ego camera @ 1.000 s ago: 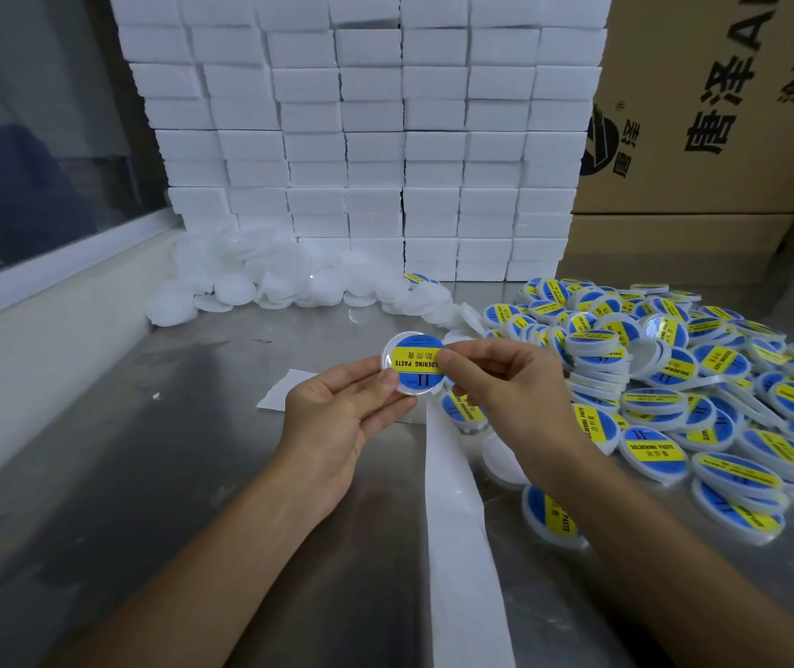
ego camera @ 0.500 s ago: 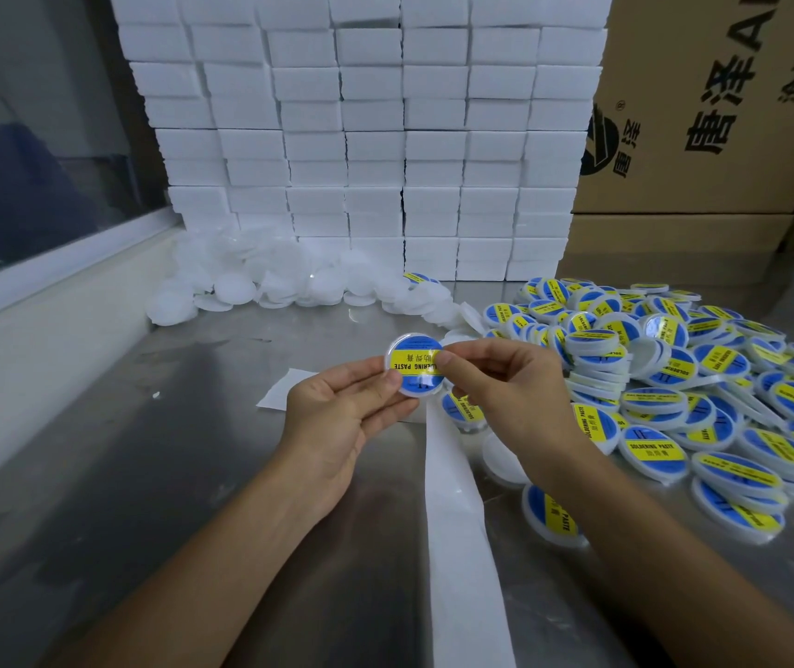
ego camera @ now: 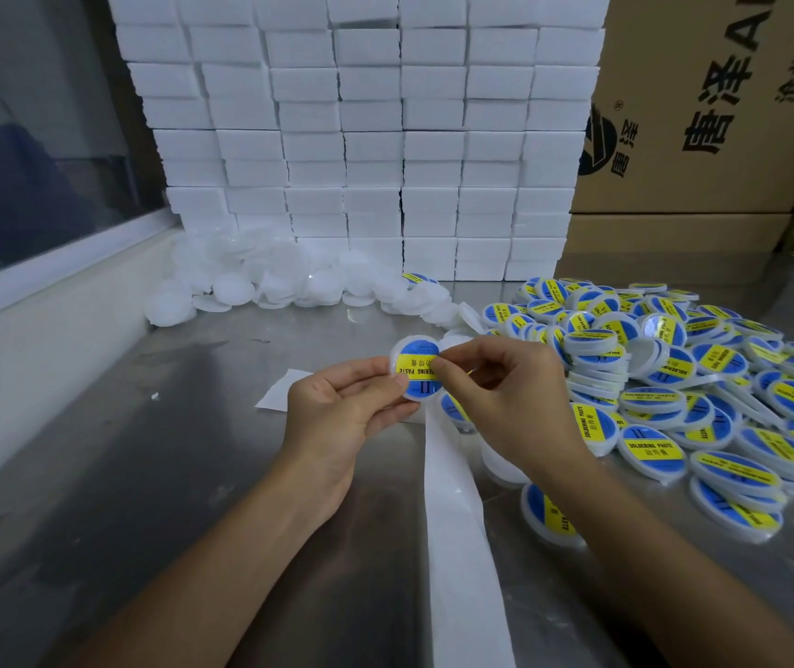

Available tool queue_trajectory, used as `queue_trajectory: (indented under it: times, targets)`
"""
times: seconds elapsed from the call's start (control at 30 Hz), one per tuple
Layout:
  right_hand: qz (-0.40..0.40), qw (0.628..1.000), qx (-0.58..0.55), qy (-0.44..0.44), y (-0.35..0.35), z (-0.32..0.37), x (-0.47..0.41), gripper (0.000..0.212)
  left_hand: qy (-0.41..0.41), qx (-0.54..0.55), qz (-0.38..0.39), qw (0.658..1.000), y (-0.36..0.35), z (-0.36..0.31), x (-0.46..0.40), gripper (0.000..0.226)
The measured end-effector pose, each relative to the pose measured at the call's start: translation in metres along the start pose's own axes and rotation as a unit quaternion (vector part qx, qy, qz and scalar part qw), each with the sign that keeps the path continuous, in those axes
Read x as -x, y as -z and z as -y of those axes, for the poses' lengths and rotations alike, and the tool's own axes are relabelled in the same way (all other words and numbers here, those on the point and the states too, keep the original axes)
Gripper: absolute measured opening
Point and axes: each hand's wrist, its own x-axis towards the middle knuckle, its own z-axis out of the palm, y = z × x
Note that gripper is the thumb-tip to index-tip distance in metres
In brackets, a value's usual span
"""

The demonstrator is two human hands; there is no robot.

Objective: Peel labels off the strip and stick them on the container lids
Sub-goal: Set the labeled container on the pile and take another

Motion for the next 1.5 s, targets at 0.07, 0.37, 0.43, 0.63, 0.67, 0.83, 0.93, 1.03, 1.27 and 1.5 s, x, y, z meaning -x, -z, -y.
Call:
queue_trajectory:
  times: [0.07, 0.37, 0.43, 0.63, 0.67, 0.83, 0.93, 1.03, 1.27, 1.5]
  targets:
    - [0.004, 0.997, 0.071, 0.037, 0.002, -0.002, -0.001, 0.005, -0.006, -0.016, 0.008, 1.0, -0.001, 0.001, 0.002, 0.018]
    - [0.013, 0.997, -0.074, -0.035, -0.002, 0.001, -0.001, 0.011, -0.005, 0.044, 0.075, 0.996, -0.011, -0.002, 0.006, 0.03]
    - [0.035, 0.988, -0.139, -0.059, -0.008, 0.002, 0.001, 0.011, -0.012, 0.024, 0.066, 0.997, -0.011, -0.003, 0.006, 0.032]
    - [-0.039, 0.998, -0.058, 0.008, -0.024, 0.001, 0.009, 0.016, 0.043, 0.06, 0.108, 0.991, -0.007, -0.013, 0.003, 0.032]
    - [-0.058, 0.997, -0.052, 0.015, -0.023, 0.001, 0.009, 0.017, 0.052, 0.083, 0.129, 0.987, -0.01, -0.014, 0.005, 0.032]
    - [-0.056, 0.996, -0.069, 0.023, -0.018, 0.006, 0.006, 0.036, 0.035, 0.105, 0.148, 0.983, -0.016, -0.012, 0.007, 0.028]
    - [-0.007, 0.988, -0.142, -0.058, -0.011, 0.007, 0.001, 0.035, 0.053, 0.112, 0.156, 0.98, -0.014, -0.012, 0.007, 0.03]
    - [-0.023, 0.986, -0.159, -0.05, -0.001, 0.004, -0.003, 0.012, 0.063, 0.098, 0.165, 0.979, -0.015, -0.01, 0.007, 0.03]
    - [-0.013, 0.985, -0.157, -0.066, -0.006, 0.014, 0.004, 0.026, 0.048, 0.093, 0.164, 0.981, -0.015, -0.006, 0.009, 0.035]
    - [-0.049, 0.983, -0.157, -0.079, -0.004, 0.01, 0.001, 0.043, -0.031, -0.045, 0.161, 0.985, -0.014, -0.005, 0.011, 0.044]
